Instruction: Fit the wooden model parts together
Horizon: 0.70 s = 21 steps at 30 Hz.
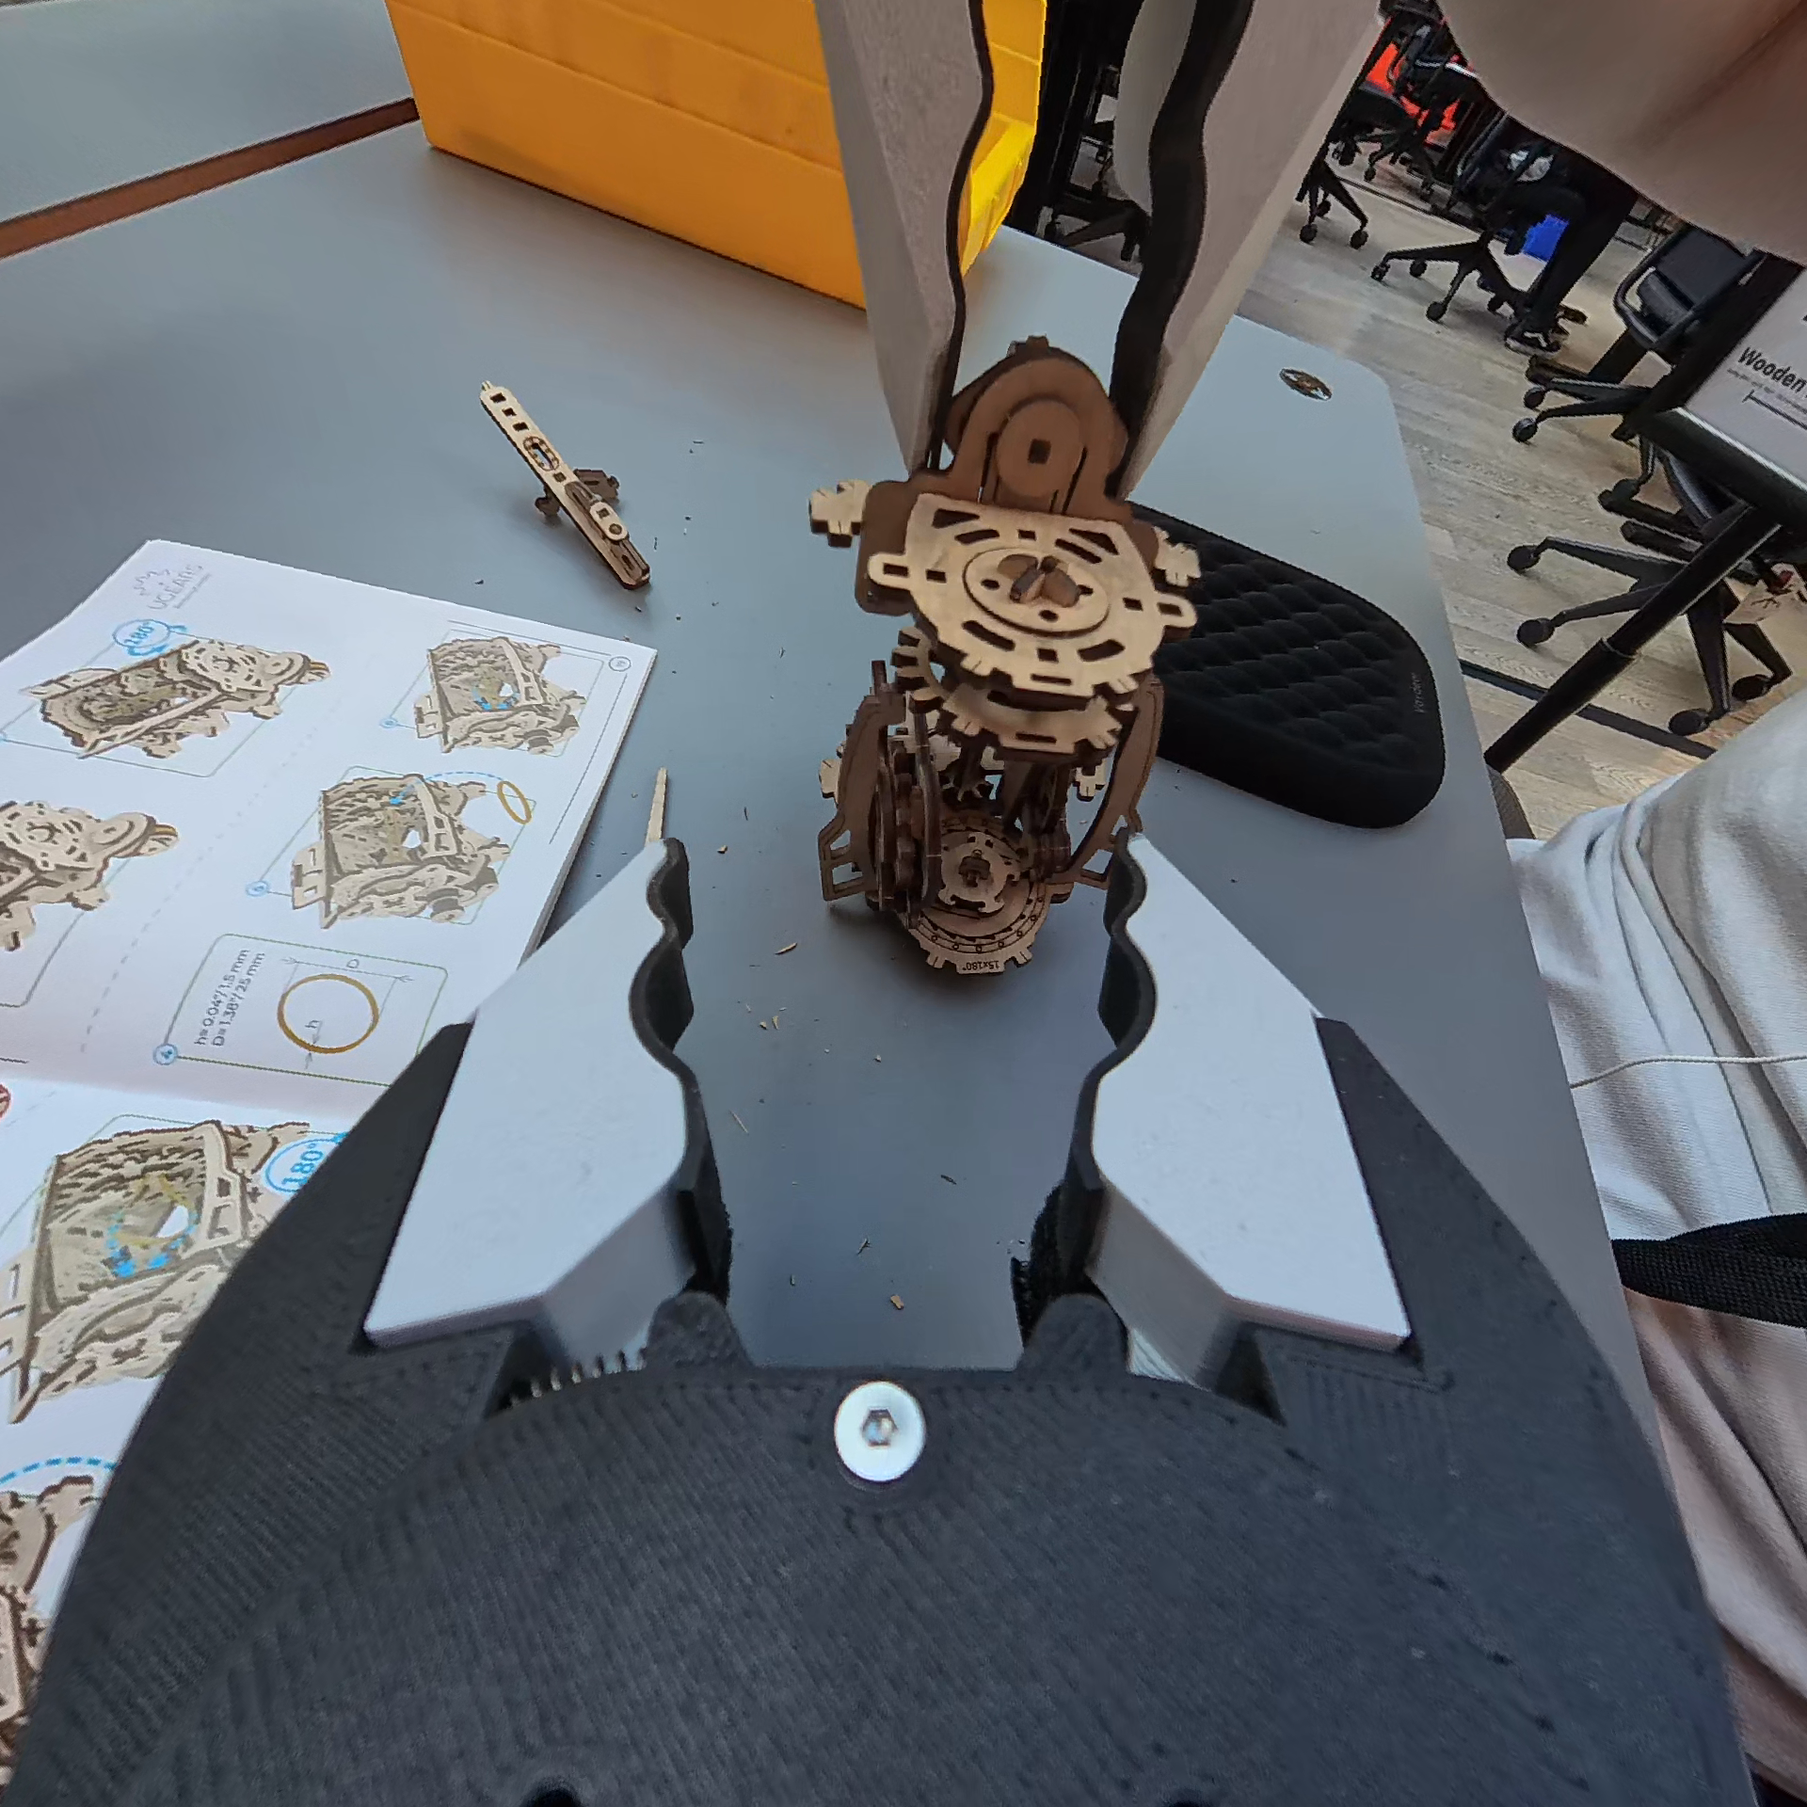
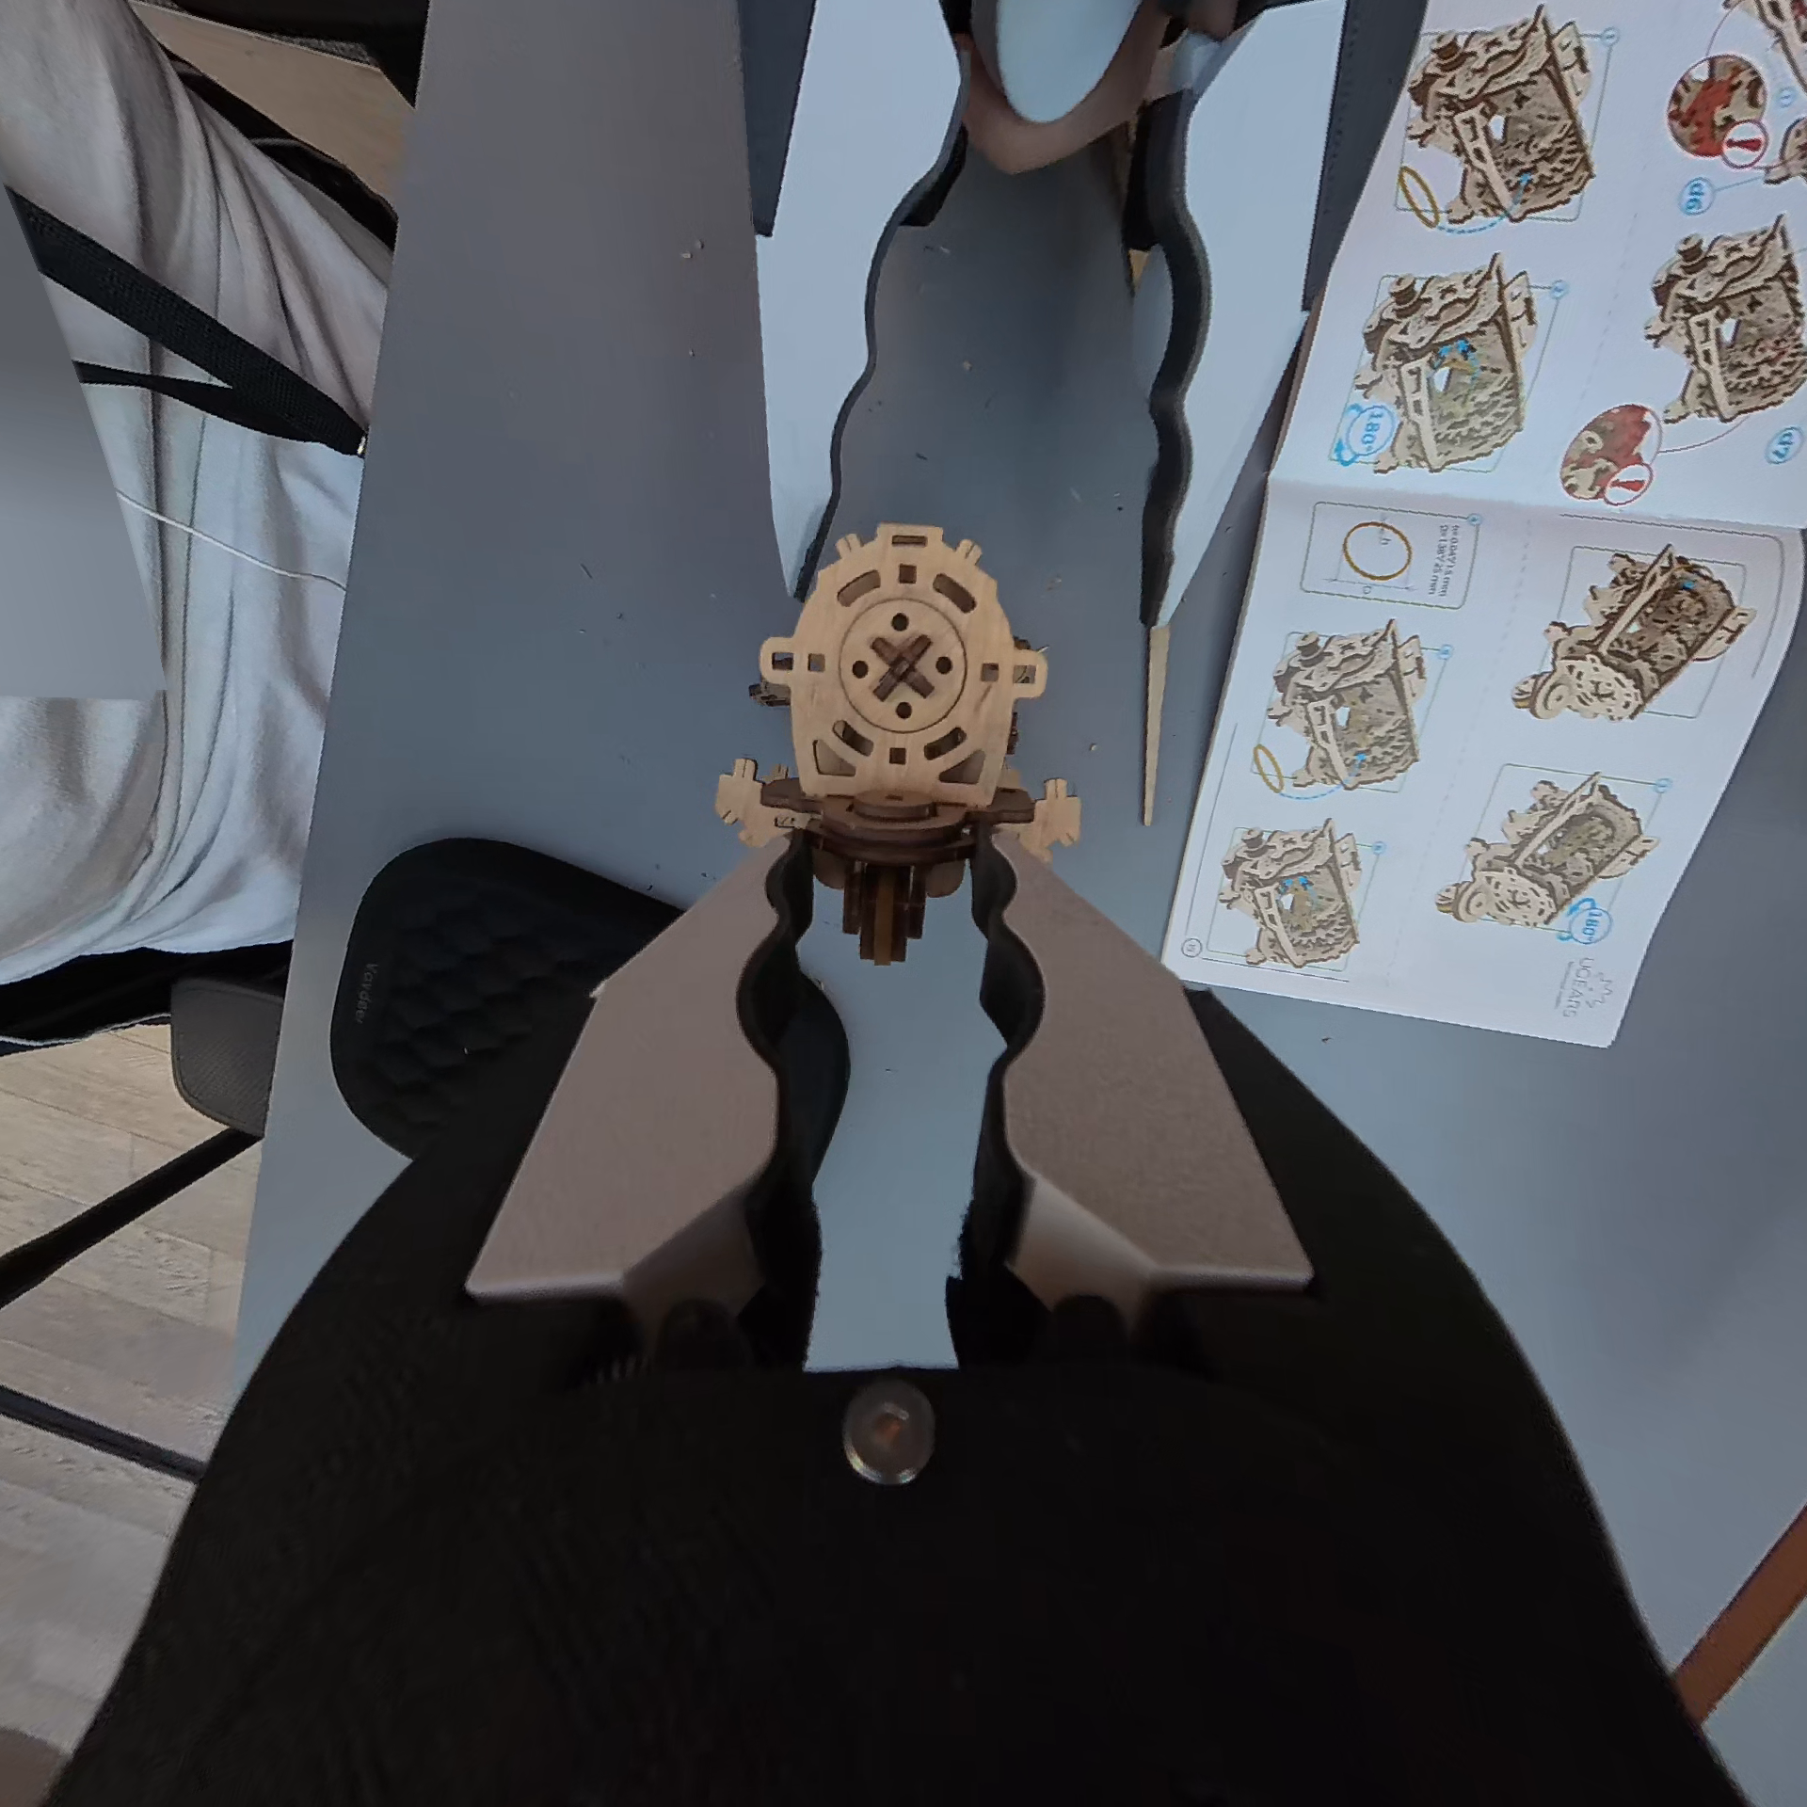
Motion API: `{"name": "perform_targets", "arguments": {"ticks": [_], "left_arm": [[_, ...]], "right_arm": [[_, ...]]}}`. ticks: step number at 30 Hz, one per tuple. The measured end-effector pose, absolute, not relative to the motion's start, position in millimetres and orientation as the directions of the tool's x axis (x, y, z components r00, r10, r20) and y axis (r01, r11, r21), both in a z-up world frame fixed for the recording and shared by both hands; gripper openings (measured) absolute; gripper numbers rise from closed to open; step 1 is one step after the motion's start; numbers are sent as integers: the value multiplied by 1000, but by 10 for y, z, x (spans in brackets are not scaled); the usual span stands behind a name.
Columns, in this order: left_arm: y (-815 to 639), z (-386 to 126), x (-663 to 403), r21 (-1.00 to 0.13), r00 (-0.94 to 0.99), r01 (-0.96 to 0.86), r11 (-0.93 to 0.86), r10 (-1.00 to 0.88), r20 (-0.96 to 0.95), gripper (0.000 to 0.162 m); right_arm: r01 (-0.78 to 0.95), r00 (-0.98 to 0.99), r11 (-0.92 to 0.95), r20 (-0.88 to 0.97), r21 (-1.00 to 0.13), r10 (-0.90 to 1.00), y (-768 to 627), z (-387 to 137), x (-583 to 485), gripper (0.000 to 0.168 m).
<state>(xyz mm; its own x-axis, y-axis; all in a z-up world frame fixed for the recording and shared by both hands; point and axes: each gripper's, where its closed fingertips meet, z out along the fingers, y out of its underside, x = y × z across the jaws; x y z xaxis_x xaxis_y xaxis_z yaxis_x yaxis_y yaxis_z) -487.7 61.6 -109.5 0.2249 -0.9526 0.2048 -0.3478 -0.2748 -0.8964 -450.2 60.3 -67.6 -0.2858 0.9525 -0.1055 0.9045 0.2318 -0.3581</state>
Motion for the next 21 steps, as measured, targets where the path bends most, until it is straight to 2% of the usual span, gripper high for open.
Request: {"name": "perform_targets", "arguments": {"ticks": [21], "left_arm": [[565,-1144,-4790,-900,191,-347,-265,-959,209,81]], "right_arm": [[920,-299,237,-168,-312,939,531,-692,-4500,32]]}}
